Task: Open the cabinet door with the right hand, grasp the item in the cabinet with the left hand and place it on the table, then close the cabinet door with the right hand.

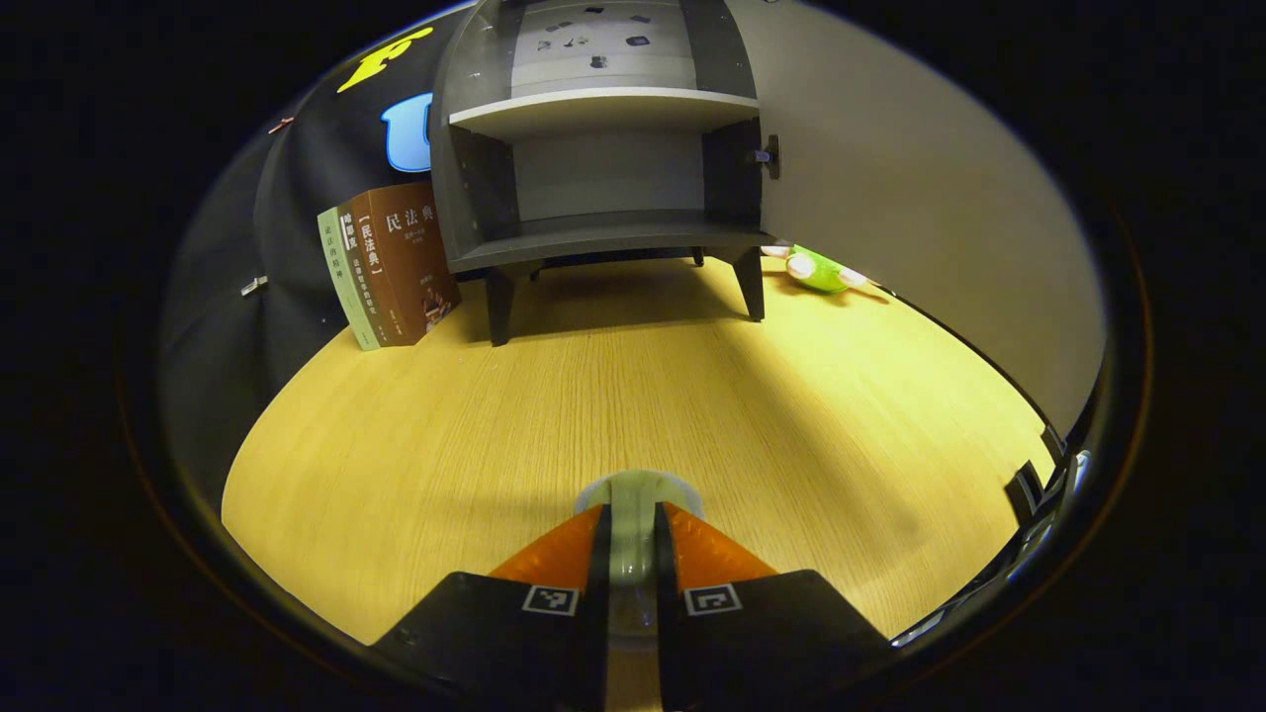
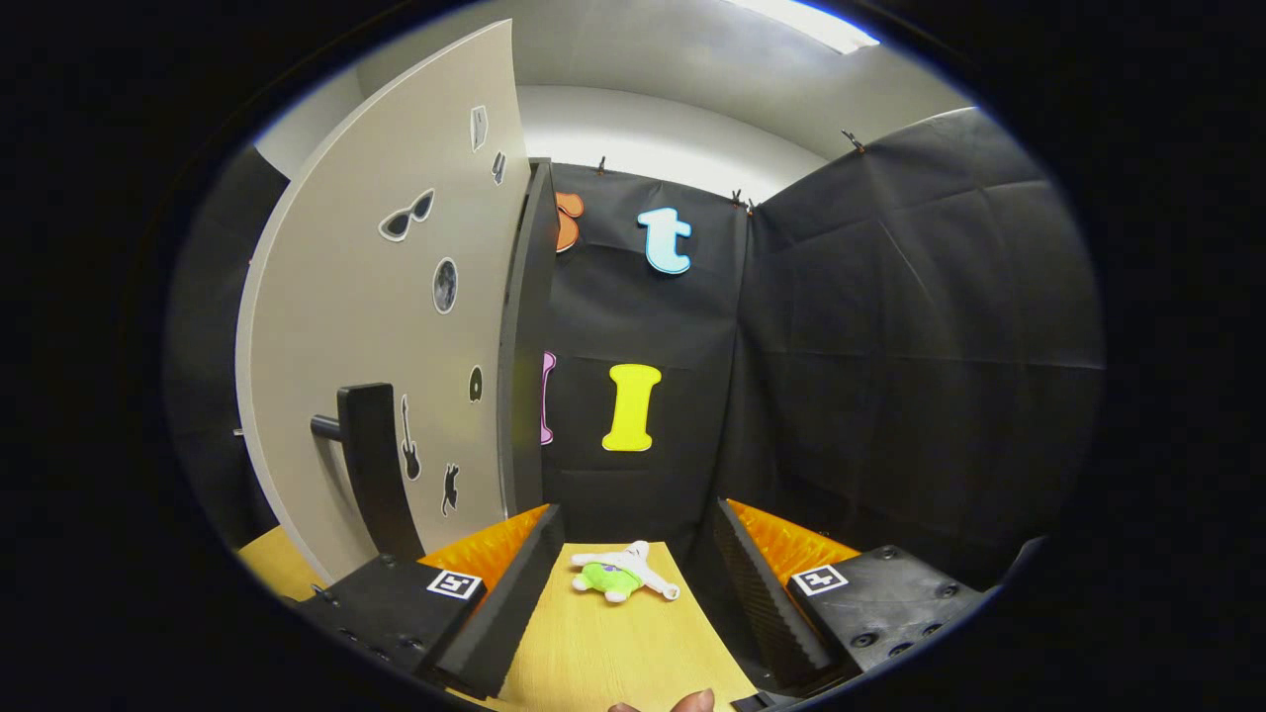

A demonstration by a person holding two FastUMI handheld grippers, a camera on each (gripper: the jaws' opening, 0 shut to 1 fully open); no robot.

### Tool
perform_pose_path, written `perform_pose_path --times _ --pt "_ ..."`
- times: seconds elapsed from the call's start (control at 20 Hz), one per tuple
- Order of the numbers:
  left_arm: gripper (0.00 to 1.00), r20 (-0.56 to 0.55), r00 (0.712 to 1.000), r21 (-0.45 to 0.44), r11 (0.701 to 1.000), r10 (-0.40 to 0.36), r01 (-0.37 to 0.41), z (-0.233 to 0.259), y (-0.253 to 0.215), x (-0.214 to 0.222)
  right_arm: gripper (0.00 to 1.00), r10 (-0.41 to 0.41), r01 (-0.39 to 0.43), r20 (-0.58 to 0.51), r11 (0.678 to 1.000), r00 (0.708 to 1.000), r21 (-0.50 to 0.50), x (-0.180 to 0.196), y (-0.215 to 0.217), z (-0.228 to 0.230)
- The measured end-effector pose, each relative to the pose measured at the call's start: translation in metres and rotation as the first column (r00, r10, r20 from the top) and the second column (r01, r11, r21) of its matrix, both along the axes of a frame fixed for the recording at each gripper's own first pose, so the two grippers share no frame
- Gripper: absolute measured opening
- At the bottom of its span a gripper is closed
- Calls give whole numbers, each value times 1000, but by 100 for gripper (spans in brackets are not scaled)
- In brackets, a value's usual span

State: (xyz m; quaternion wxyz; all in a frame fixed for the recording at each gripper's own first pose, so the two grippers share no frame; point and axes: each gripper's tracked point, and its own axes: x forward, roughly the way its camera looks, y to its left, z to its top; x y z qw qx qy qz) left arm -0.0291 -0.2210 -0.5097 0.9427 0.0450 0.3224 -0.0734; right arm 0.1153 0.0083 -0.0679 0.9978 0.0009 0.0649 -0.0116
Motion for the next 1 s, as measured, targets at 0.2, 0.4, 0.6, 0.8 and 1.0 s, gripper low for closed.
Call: perform_pose_path --times 0.2,0.4,0.6,0.8,1.0 --pt "40 -18 999 -14 999 -33 32 2 -7 -1 98 -1 1 -3 1000 1000 -4 2 -1 0" --pt "98 -5 998 -30 998 -60 60 14 -11 -3 95 -16 16 -1 1000 1000 1 2 -2 2" --pt "95 49 997 -91 993 -66 70 53 -8 -1 98 -21 21 8 1000 1000 15 2 -1 5" --pt "95 143 989 -77 996 -25 37 117 20 8 98 -31 32 19 999 999 -20 0 -5 8" --pt "96 232 973 -91 995 -9 31 189 44 10 98 -29 29 24 1000 999 2 -3 0 11"
